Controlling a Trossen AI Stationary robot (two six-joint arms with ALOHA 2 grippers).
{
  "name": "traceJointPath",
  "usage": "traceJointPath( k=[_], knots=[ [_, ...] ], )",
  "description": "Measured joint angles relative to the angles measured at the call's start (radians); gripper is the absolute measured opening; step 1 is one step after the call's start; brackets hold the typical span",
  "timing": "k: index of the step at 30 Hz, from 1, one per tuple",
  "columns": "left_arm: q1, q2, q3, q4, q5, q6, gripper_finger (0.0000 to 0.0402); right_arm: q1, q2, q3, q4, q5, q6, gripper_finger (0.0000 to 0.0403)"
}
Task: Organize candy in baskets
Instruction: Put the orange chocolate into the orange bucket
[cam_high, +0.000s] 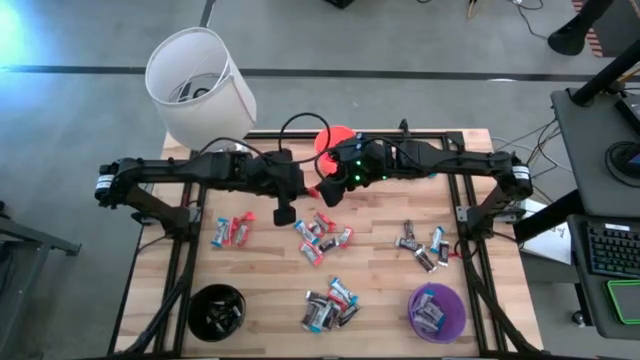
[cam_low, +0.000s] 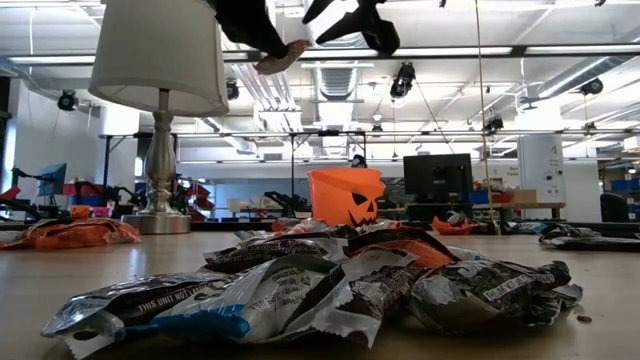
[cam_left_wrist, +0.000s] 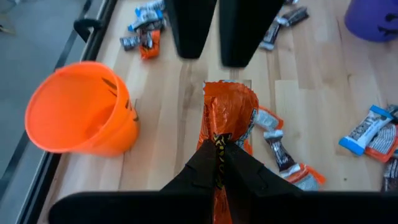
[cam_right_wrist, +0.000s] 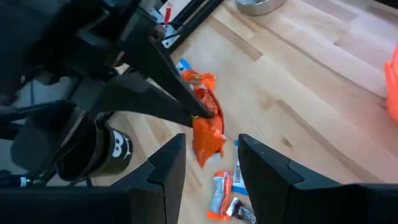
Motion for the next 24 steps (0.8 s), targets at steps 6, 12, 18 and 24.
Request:
traceJointPath(
  k=[6, 12, 18, 24],
  knots=[
    [0.001, 0.0, 0.041, 0.009, -0.025, 0.026, 0.0, 0.0, 0.0, 0.0, 0.01, 0.001, 0.01, 0.0137],
    [0.003, 0.0, 0.056, 0.019, -0.045, 0.047, 0.0, 0.0, 0.0, 0.0, 0.05, -0.022, 0.01, 0.0137],
    [0.004, 0.0, 0.052, 0.022, -0.057, 0.054, 0.0, 0.0, 0.0, 0.0, 0.057, -0.021, -0.001, 0.0136],
    [0.006, 0.0, 0.051, 0.028, -0.098, 0.062, 0.0, -0.001, 0.0, -0.004, 0.056, -0.013, -0.006, 0.0098]
  ],
)
